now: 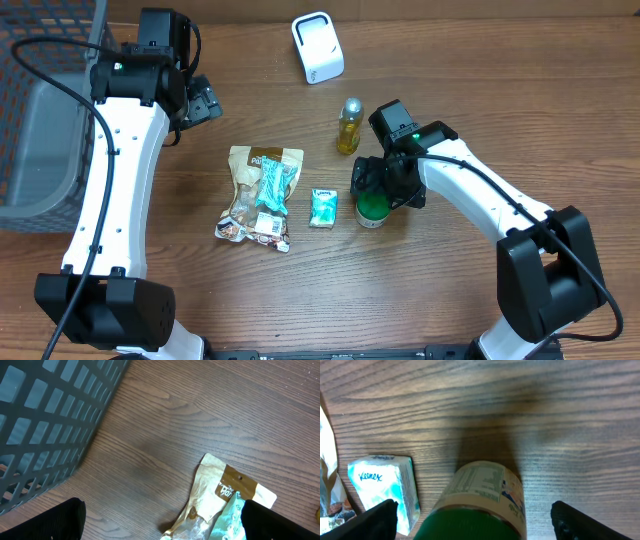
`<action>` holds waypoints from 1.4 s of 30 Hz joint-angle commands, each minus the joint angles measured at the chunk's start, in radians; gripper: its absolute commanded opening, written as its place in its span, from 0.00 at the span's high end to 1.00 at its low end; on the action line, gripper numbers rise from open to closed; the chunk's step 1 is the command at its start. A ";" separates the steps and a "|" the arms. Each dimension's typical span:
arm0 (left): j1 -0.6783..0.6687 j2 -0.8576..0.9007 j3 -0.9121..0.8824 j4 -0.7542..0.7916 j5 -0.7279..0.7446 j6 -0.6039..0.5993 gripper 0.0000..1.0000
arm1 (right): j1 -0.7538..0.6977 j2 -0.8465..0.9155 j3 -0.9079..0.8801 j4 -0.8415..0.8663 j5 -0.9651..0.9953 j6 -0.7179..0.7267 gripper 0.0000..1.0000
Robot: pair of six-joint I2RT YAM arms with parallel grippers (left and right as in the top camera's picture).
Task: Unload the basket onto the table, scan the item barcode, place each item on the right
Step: 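Close the right gripper on the jar and lift it slightly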
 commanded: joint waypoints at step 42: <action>-0.002 -0.014 0.019 0.001 -0.014 0.019 0.00 | 0.111 0.005 -0.010 -0.033 0.126 -0.027 0.22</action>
